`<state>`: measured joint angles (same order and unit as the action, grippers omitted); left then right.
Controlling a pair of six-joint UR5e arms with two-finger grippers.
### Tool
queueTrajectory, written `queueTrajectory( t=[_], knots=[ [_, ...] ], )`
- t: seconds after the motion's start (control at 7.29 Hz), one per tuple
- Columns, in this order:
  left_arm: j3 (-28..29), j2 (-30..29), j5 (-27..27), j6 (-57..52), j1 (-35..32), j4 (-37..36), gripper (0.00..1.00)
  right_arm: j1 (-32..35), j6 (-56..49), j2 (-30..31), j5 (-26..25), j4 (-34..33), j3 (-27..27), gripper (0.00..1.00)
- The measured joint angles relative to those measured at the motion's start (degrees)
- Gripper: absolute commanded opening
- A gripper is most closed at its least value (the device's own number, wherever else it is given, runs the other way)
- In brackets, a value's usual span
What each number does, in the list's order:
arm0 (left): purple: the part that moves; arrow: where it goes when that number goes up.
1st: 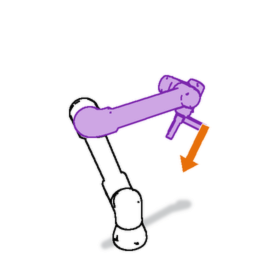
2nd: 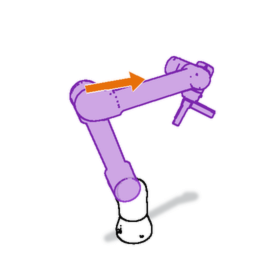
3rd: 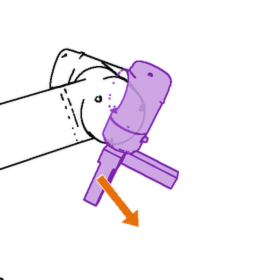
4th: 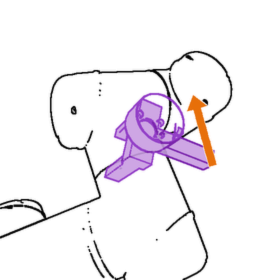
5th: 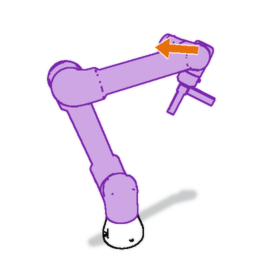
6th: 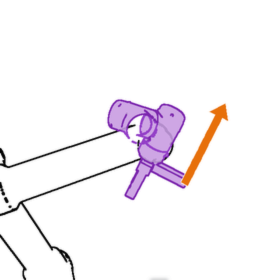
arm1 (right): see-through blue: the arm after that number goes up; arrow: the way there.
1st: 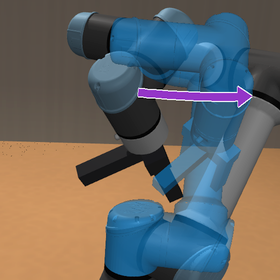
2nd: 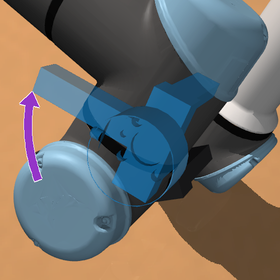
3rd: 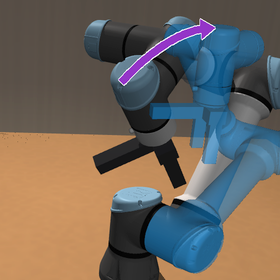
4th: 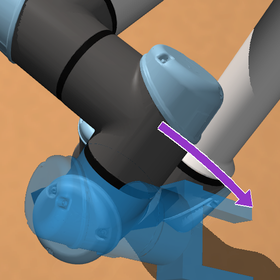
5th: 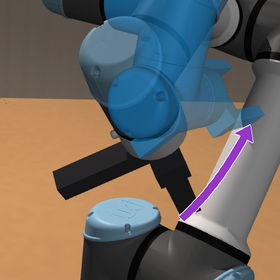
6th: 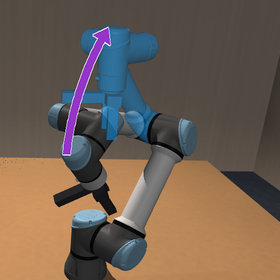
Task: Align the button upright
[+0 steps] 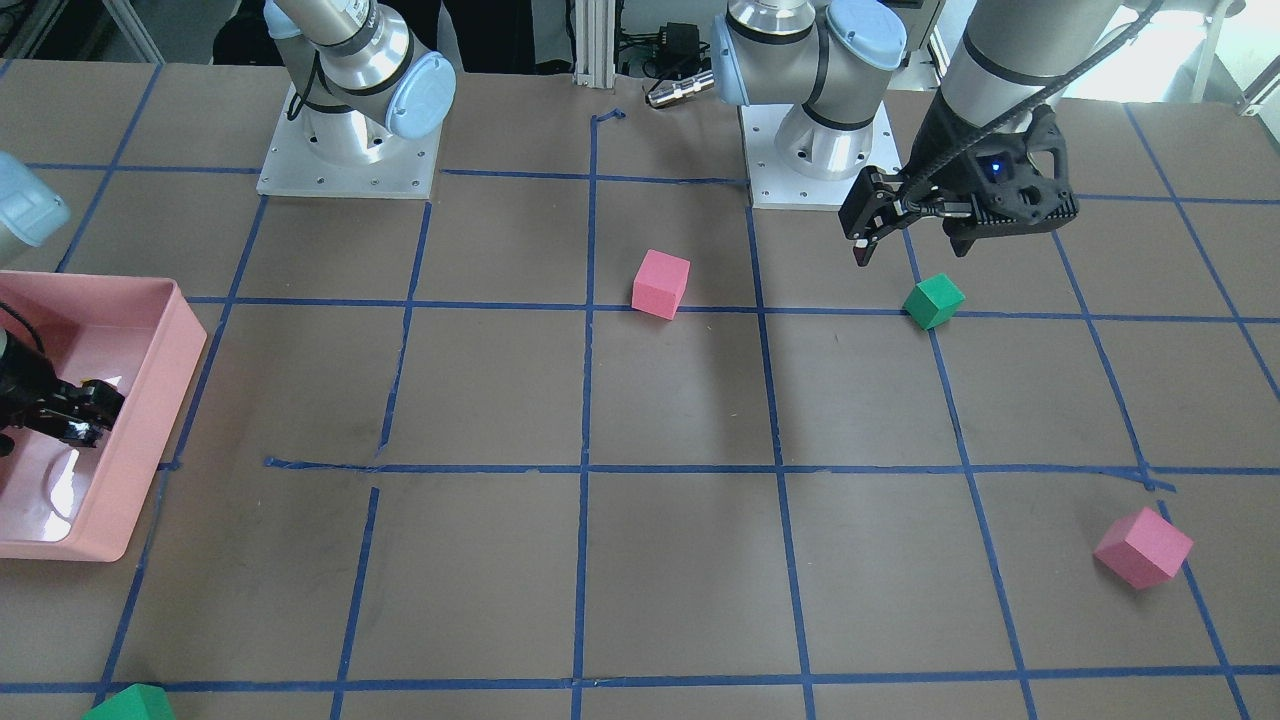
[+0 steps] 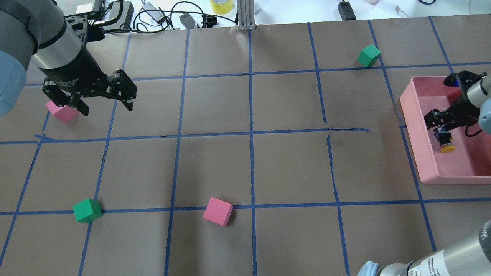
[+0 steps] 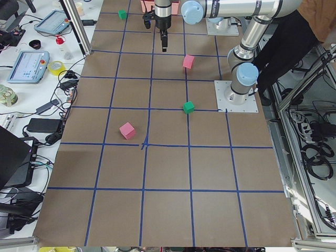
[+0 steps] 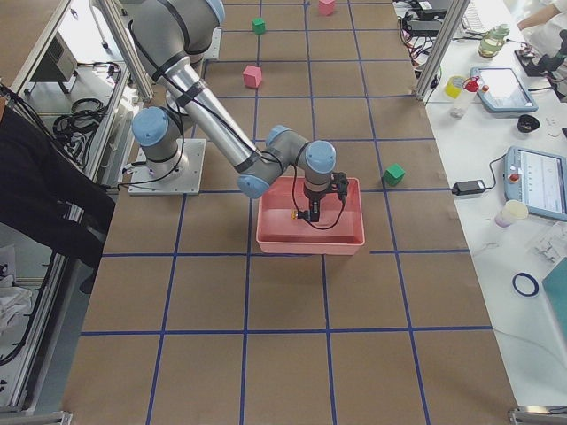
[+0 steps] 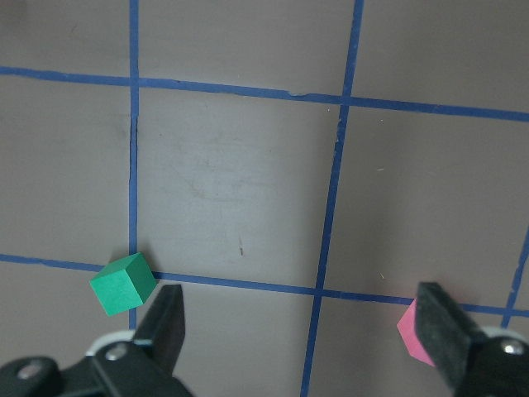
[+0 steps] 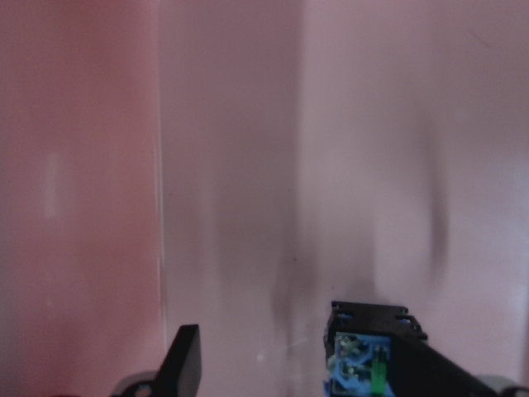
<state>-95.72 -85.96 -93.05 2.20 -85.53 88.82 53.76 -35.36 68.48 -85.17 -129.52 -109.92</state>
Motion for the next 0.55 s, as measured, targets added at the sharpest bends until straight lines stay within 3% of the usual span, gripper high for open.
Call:
queueTrajectory(
  t=[0.55],
  knots=[
    [0.07, 0.06, 0.53, -0.6, -0.25, -0.24, 1.0, 0.02, 0.34, 0.07, 0.47, -0.09, 0.92, 1.0]
  ],
)
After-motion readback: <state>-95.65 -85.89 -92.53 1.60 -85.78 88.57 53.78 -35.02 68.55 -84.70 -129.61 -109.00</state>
